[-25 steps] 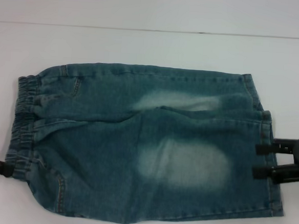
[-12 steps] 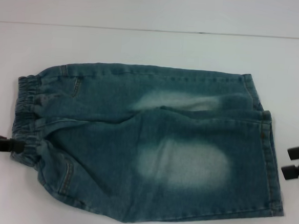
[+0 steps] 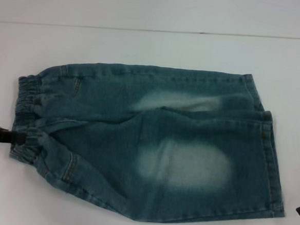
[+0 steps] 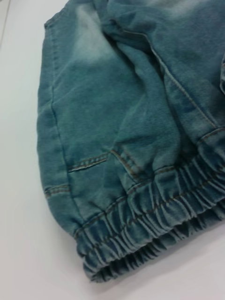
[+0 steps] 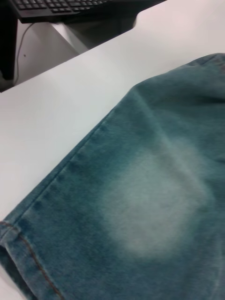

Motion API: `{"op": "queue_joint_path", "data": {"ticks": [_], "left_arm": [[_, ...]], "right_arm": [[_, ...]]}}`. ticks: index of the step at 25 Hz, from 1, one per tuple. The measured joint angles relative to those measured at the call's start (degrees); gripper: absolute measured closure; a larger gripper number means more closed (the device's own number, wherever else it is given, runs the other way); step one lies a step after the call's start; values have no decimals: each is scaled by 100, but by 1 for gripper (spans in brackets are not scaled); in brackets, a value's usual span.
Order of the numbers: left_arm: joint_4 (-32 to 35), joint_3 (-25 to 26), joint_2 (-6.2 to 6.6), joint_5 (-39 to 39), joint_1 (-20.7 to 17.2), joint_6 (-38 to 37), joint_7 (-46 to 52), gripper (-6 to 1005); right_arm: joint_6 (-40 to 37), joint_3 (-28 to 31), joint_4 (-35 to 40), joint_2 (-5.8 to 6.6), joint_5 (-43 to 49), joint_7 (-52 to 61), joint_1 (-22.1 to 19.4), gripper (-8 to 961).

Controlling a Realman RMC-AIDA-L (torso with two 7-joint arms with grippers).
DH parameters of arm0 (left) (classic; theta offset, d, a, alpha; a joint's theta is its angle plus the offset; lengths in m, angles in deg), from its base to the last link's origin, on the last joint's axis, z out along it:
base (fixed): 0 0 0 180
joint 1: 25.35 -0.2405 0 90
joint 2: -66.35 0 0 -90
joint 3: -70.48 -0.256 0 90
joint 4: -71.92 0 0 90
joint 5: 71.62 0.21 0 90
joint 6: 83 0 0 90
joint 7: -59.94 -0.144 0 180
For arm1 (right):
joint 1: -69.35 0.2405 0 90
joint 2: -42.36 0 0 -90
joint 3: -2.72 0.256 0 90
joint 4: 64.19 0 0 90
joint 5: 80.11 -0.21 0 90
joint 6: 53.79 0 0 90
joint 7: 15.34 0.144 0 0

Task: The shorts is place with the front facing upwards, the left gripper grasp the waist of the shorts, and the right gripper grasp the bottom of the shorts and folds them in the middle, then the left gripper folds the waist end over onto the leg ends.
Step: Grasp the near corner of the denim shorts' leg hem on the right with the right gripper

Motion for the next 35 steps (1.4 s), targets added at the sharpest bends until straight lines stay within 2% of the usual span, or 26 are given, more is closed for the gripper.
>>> {"op": "queue_joint_path", "data": {"ticks": [11, 18, 35], "left_arm": [[-5, -6, 4, -40, 39, 83, 33, 952], [-10, -34, -22, -39, 47, 106, 46, 952], [-15, -27, -42, -46, 35, 115, 46, 952]], "right_arm": [[445, -595, -434, -117, 47, 299, 165, 9], [679, -890, -574, -259, 62, 426, 245, 8], [935, -823, -738, -396, -10, 251, 289, 61]]}}
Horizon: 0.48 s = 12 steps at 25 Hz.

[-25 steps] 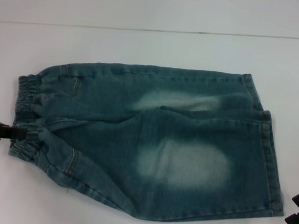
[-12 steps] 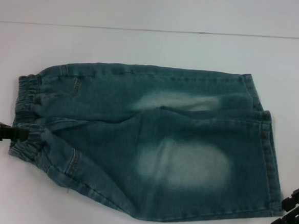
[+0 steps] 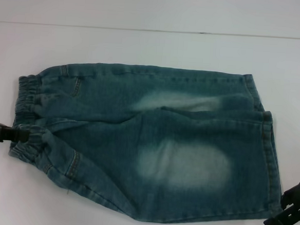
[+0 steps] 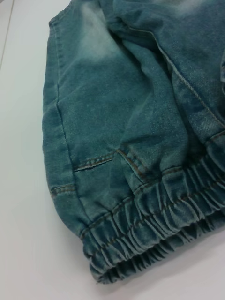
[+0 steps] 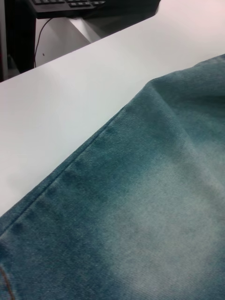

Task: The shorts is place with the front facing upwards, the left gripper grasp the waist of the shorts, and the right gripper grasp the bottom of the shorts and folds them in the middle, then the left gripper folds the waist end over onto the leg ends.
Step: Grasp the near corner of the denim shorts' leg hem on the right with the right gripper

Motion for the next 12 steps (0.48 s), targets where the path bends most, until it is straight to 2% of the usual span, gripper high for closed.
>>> {"op": "queue_joint_path", "data": {"ticks": [3, 8, 12], "left_arm": [[-2, 18, 0, -2, -7, 0, 0, 951], [-3, 19, 0, -2, 0, 0, -3, 951], [-3, 15, 0, -2, 13, -4, -1, 951]], "right_arm": [[42, -4, 9, -10, -2, -13, 0, 71], [72, 2, 23, -12, -4, -11, -1, 245], [84, 23, 34, -10, 2, -7, -1, 441]]}}
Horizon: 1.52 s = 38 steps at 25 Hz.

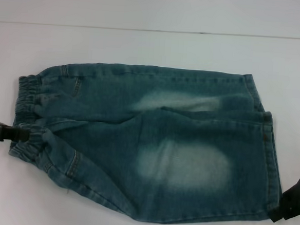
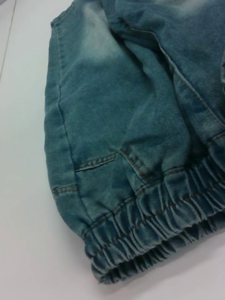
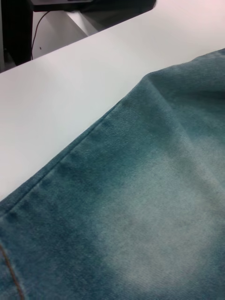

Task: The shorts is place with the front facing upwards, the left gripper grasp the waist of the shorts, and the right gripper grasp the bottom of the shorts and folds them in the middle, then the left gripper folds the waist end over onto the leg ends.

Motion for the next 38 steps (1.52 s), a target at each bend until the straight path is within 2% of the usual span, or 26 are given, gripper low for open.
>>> {"op": "queue_joint_path", "data": {"ticks": [7, 10, 15, 20, 22, 25, 27, 29, 35, 38], "left_arm": [[0, -10, 19, 0, 15, -81, 25, 954], [8, -26, 43, 0, 25, -195, 77, 954], [70, 8, 132, -90, 114, -511, 387, 955], [145, 52, 189, -306, 176, -486, 831, 955], [189, 118, 208, -434, 179, -343, 1041, 955], [198, 232, 236, -601, 184, 16, 1339, 955], [167, 252, 238, -738, 188, 274, 1454, 954], [119, 249, 221, -880, 193, 534, 1486, 954], [-94, 219, 95, -1052, 230, 1292, 1481, 954], [-155, 188, 5, -1123, 240, 1638, 1448, 954]], "right_arm": [[39, 18, 11, 42, 2, 3, -35, 736], [28, 119, 11, 78, -9, -92, -42, 801], [-96, 783, -45, 204, -65, -537, -40, 908], [252, 1682, -199, 372, -505, -677, -157, 910], [481, 2009, -299, 401, -878, -698, -243, 910], [925, 2147, -551, 398, -1545, -770, -341, 910], [1328, 2149, -704, 353, -1842, -793, -366, 911], [1785, 2154, -798, 243, -2078, -839, -368, 911], [2936, 2134, -898, -185, -2901, -1263, -336, 911], [3548, 2120, -949, -342, -3087, -1436, -265, 910]]}}
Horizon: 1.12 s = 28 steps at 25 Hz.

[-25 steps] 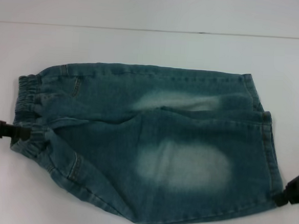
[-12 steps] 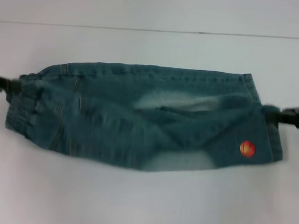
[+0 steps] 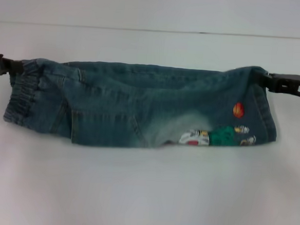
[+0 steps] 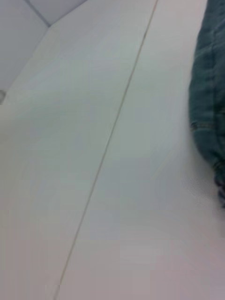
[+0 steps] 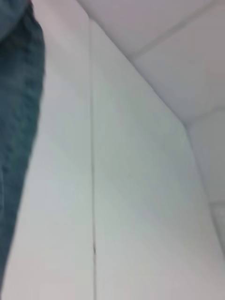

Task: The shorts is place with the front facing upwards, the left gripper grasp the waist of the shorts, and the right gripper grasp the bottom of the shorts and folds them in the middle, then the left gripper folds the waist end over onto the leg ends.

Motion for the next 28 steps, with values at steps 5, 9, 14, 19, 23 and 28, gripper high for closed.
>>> {"op": "queue_joint_path", "data": {"ticks": [5, 9, 14, 19, 23, 28], "left_arm": [[10, -17, -196, -88, -6, 506, -122, 954], [-2, -18, -309, -361, -55, 710, -479, 955], [-6, -18, -405, -790, -116, 837, -887, 955], [-48, -24, -446, -972, -135, 1099, -1027, 955], [-218, -36, -446, -967, -137, 1424, -1029, 955], [-407, -250, -411, -923, -135, 1677, -1016, 936]], "right_arm": [[996, -27, -216, -202, -420, -495, 144, 910], [1511, -44, -412, -294, -548, -829, 311, 910], [1853, -54, -483, -390, -583, -1105, 416, 910], [2015, -45, -546, -393, -720, -1236, 420, 911], [2132, -54, -618, -395, -895, -1395, 365, 911], [2294, -71, -762, -398, -910, -1535, 358, 911]]}}
